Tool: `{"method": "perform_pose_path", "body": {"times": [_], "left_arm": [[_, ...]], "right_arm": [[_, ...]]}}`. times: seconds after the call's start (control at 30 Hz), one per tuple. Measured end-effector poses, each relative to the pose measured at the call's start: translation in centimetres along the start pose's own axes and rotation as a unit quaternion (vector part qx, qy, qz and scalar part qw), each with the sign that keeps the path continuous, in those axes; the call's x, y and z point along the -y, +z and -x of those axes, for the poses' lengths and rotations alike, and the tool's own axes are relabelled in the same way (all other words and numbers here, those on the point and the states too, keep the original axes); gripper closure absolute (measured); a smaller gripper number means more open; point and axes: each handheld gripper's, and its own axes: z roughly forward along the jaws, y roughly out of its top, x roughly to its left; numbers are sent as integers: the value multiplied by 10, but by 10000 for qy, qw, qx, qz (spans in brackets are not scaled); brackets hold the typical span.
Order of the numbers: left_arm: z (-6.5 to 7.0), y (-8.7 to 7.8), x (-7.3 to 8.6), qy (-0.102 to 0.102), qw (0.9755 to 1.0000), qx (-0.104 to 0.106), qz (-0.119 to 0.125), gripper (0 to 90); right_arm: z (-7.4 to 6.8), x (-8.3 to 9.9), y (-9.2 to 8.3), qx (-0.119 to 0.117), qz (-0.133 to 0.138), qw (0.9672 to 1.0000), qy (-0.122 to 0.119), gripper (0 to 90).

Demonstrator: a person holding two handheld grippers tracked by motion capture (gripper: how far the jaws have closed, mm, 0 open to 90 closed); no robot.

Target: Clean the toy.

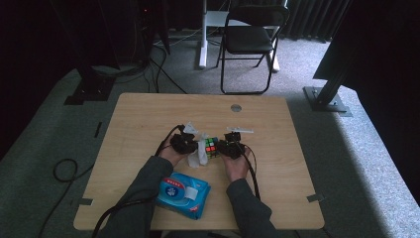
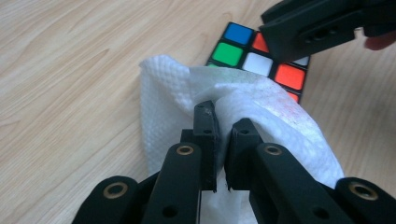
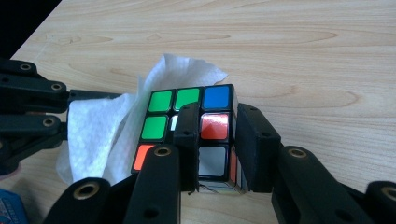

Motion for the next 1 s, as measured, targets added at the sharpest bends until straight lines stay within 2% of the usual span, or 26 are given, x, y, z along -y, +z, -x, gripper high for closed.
{"method": "perform_pose_path", "body": {"times": [0.23,0.33,0.47,0.57,0.73,1.0], "left_arm": [[-3,-2,1,-156,9998,-134,84,851],[-3,-2,1,-156,9997,-175,75,851],[-4,-2,1,-174,9996,-193,91,851],[-4,-2,1,-167,9996,-191,81,851],[-4,-2,1,-195,9996,-197,101,852],[-5,-3,1,-209,9995,-206,110,852]], "right_arm": [[0,0,-1,-20,-46,9999,-127,710],[0,-1,-2,-41,-68,9996,-265,696],[2,0,-4,85,-60,9996,-249,605],[2,1,-9,37,8,9997,-225,577],[1,3,-16,19,75,9996,-267,573],[1,9,-16,54,-53,9994,-325,578]]}}
